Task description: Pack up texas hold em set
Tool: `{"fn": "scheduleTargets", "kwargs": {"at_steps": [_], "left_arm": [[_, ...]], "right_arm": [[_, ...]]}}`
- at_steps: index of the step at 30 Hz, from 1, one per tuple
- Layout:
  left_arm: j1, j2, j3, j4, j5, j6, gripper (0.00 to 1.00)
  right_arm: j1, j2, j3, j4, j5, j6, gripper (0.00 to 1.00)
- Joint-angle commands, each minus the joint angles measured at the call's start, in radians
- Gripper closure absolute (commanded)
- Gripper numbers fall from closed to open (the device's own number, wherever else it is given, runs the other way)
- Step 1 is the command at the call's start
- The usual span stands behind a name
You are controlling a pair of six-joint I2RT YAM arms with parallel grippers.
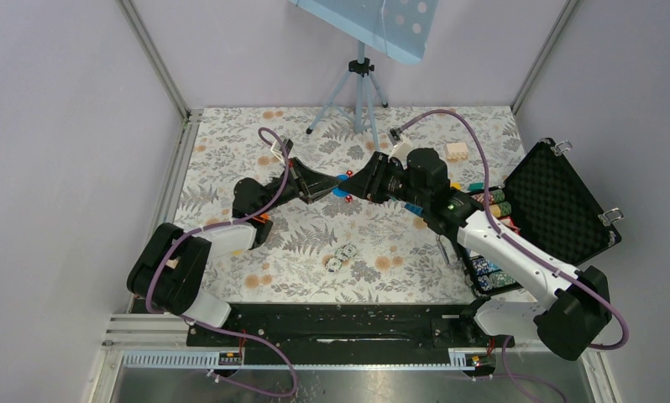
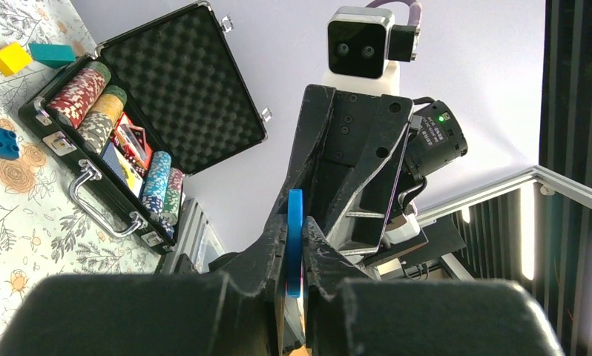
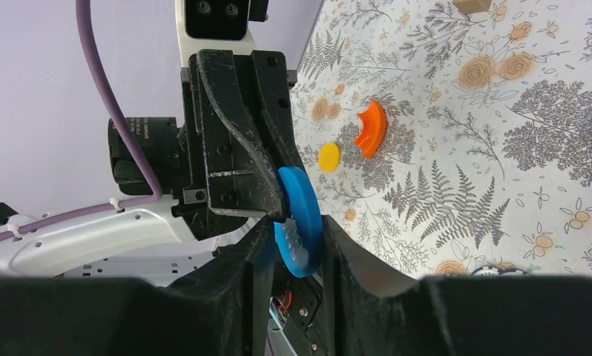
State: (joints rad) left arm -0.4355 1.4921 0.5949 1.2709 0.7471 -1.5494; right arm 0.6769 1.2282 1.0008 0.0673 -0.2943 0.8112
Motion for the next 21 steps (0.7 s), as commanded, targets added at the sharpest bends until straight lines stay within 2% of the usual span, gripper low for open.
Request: {"fn": "scheduleTargets", "kwargs": {"at_steps": [1, 21], "left_arm": [[-0.005, -0.026, 0.001, 0.088, -0.018, -0.002, 1.0], [-0.004, -0.027, 0.014, 0.096, -0.029, -0.014, 1.0]], "right_arm": [[-0.005, -0.003, 0.013, 0.074, -0.04, 0.02, 0.66], [-0.006, -0.052, -0.024, 0.031, -0.056, 0.005, 0.63]]}}
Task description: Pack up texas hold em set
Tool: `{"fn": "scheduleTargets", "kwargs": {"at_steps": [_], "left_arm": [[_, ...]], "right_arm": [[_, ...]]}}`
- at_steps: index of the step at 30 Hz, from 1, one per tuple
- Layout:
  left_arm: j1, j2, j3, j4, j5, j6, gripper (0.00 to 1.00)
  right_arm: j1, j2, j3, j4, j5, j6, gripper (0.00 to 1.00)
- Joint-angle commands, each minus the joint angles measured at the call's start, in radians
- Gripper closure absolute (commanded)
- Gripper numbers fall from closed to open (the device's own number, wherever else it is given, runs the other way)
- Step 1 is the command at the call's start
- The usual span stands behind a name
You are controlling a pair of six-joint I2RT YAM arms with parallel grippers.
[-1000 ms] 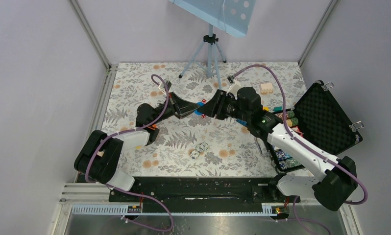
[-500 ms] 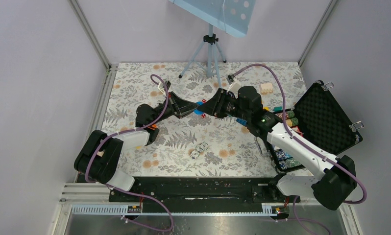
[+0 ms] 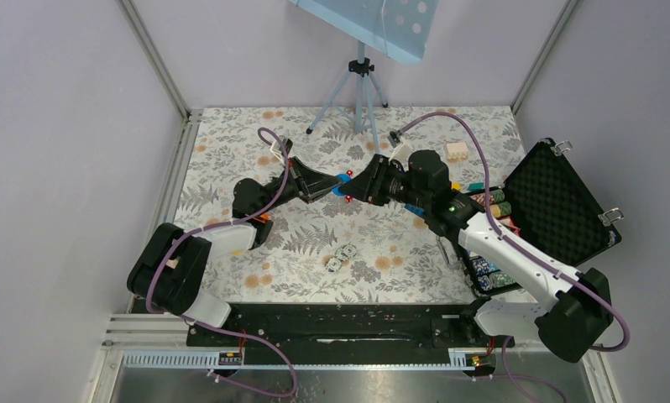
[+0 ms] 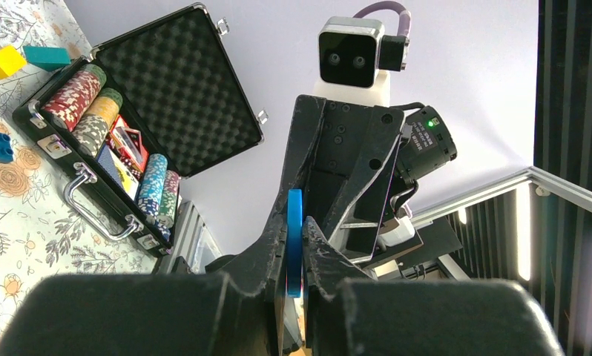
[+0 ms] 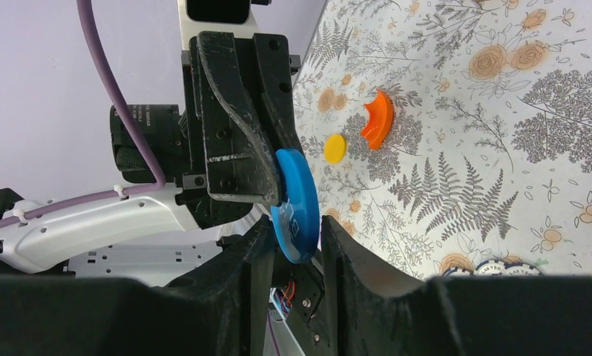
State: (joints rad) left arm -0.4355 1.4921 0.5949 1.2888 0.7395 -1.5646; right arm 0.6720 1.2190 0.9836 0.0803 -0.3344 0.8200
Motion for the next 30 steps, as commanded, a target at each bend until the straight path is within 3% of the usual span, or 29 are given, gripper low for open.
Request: {"fn": "scheduleTargets", "kwargs": {"at_steps": [1, 10, 20, 30], "left_arm": [[-0.004, -0.027, 0.013, 0.078, -0.021, 0.0, 1.0], [-0.006, -0.035, 0.002, 0.083, -0.022, 0.0, 1.0], [-0.006, -0.046, -0.003, 0.084, -0.022, -0.001, 1.0], [-0.008, -0.058, -0.009, 0.09, -0.021, -0.005, 1.0]], "right_arm": [[0.0, -0.046, -0.008, 0.017, -0.016, -0.005, 0.64], [0.0, -0.043, 0.003, 0.021, -0.001, -0.006, 0.65], [0.0, -0.027, -0.001, 0.048, -0.016, 0.013, 0.81], [-0.001, -0.009, 0.017, 0.054, -0.015, 0.024, 0.72]]}}
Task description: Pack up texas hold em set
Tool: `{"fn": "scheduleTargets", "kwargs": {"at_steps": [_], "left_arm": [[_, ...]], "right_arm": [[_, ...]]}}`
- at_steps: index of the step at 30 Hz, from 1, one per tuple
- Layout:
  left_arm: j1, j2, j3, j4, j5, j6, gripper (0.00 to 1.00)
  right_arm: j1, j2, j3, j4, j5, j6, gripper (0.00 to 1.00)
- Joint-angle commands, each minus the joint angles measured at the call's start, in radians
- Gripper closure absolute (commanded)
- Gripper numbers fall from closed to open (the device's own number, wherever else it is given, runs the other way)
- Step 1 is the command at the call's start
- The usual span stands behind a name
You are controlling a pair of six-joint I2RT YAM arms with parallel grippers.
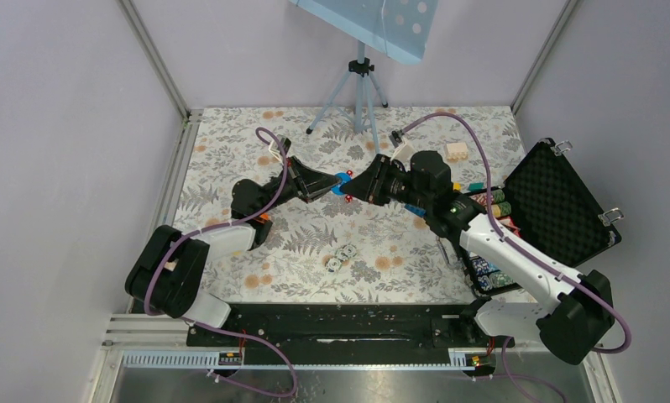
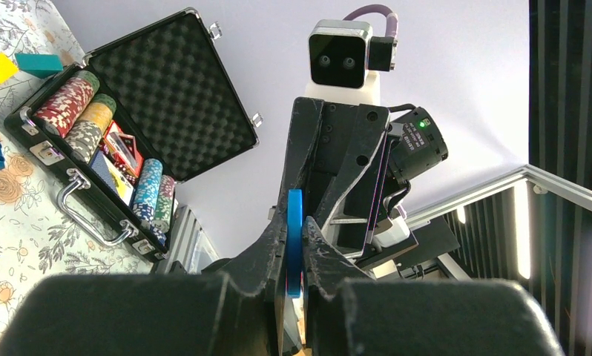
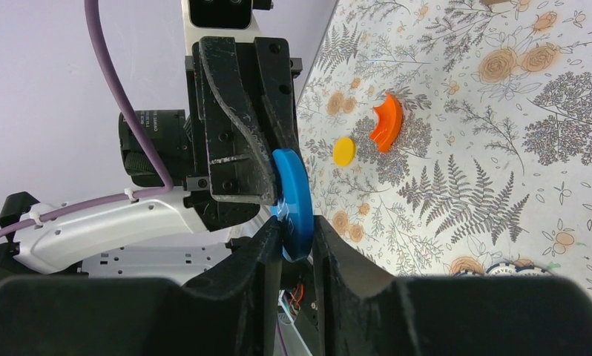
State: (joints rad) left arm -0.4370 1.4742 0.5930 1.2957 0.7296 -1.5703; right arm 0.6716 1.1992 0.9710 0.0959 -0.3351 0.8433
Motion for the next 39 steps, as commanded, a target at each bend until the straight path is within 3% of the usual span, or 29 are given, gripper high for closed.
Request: {"fn": "scheduleTargets", "kwargs": {"at_steps": [1, 5, 13, 14, 19, 22, 24, 28, 31, 34, 36, 39], "left_arm": [[-0.006, -0.041, -0.007, 0.083, -0.012, 0.001, 1.0], [-0.006, -0.044, -0.012, 0.083, -0.011, 0.003, 1.0], [-0.006, -0.029, 0.007, 0.084, -0.017, -0.007, 0.97], [-0.006, -0.022, 0.022, 0.083, -0.012, -0.01, 0.92], [-0.001, 0.021, 0.134, 0.03, 0.03, -0.009, 0.35], [0.017, 0.044, 0.199, -0.029, 0.06, 0.004, 0.12], [0.049, 0.038, 0.232, -0.112, 0.073, 0.035, 0.02], [0.148, -0.037, 0.273, -0.417, 0.083, 0.174, 0.01], [0.201, -0.152, 0.355, -0.845, 0.044, 0.445, 0.01], [0.213, -0.231, 0.449, -1.234, -0.089, 0.72, 0.01], [0.238, -0.247, 0.45, -1.27, -0.087, 0.757, 0.01], [0.269, -0.242, 0.395, -1.155, -0.018, 0.692, 0.01]], "right_arm": [[0.0, 0.012, 0.031, 0.04, -0.014, 0.002, 0.71], [-0.001, 0.017, 0.034, 0.042, -0.017, 0.004, 0.74], [-0.009, -0.015, 0.014, 0.017, 0.024, -0.002, 0.97], [-0.016, -0.03, 0.002, 0.016, 0.044, -0.001, 1.0], [-0.073, -0.092, -0.012, -0.069, 0.098, -0.013, 1.0], [-0.134, -0.17, -0.061, -0.122, 0.129, -0.012, 1.0], [-0.197, -0.236, -0.096, -0.192, 0.16, -0.012, 1.0], [-0.327, -0.347, -0.123, -0.412, 0.267, -0.042, 1.0], [-0.402, -0.408, -0.143, -0.593, 0.404, -0.067, 1.0], [-0.495, -0.448, -0.208, -0.682, 0.417, -0.065, 1.0], [-0.559, -0.47, -0.263, -0.703, 0.379, -0.056, 1.0], [-0.616, -0.483, -0.32, -0.738, 0.405, -0.042, 1.0]]}}
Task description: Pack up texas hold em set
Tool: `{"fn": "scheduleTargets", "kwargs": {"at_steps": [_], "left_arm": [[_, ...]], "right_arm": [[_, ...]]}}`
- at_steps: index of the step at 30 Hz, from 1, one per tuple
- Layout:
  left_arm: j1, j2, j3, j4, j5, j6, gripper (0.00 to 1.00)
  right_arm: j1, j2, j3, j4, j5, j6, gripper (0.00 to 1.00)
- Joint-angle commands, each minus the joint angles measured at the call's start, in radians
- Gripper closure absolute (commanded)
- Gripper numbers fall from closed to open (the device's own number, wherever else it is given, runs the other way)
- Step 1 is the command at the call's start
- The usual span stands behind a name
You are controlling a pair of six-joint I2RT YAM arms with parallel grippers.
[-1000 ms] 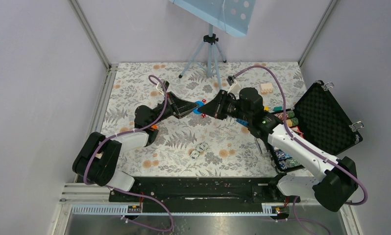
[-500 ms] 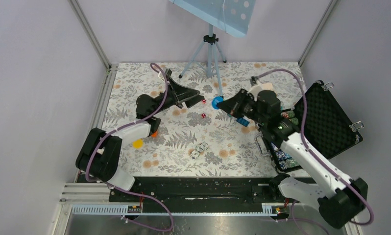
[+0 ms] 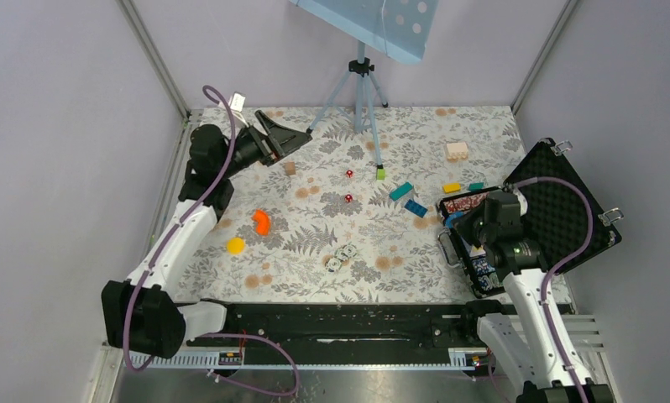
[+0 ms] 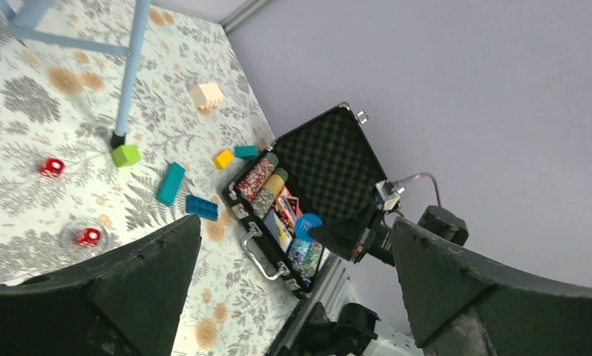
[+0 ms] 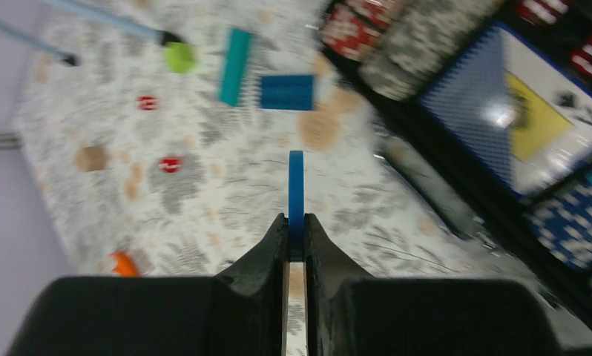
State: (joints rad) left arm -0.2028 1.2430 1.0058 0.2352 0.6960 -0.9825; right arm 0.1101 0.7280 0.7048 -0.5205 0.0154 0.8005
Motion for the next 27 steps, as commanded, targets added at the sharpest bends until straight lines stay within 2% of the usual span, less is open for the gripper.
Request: {"fn": "scheduleTargets", "kwargs": {"at_steps": [1, 4, 13, 18, 27], "left_arm": [[0.046, -0.002, -0.034, -0.056, 0.047, 0.073, 0.01], [0.067, 0.016, -0.056, -0.004, 0.094, 0.029, 0.01], [0.088, -0.034, -0.08, -0.07, 0.057, 0.1, 0.01], [0.095, -0.027, -0.088, -0.067, 0.063, 0.099, 0.01], [0.106, -0.014, -0.095, -0.047, 0.077, 0.09, 0.01]], "right_arm": [[-0.065, -0.014, -0.064, -0.131, 0.078, 0.006, 1.0], [-0.086, -0.019, -0.079, -0.142, 0.15, 0.014, 1.0], [-0.189, 0.027, -0.074, -0.148, 0.249, -0.017, 1.0], [-0.247, 0.086, -0.082, -0.081, 0.209, -0.024, 1.0], [-0.276, 0.185, -0.106, 0.06, 0.14, -0.043, 1.0]]}}
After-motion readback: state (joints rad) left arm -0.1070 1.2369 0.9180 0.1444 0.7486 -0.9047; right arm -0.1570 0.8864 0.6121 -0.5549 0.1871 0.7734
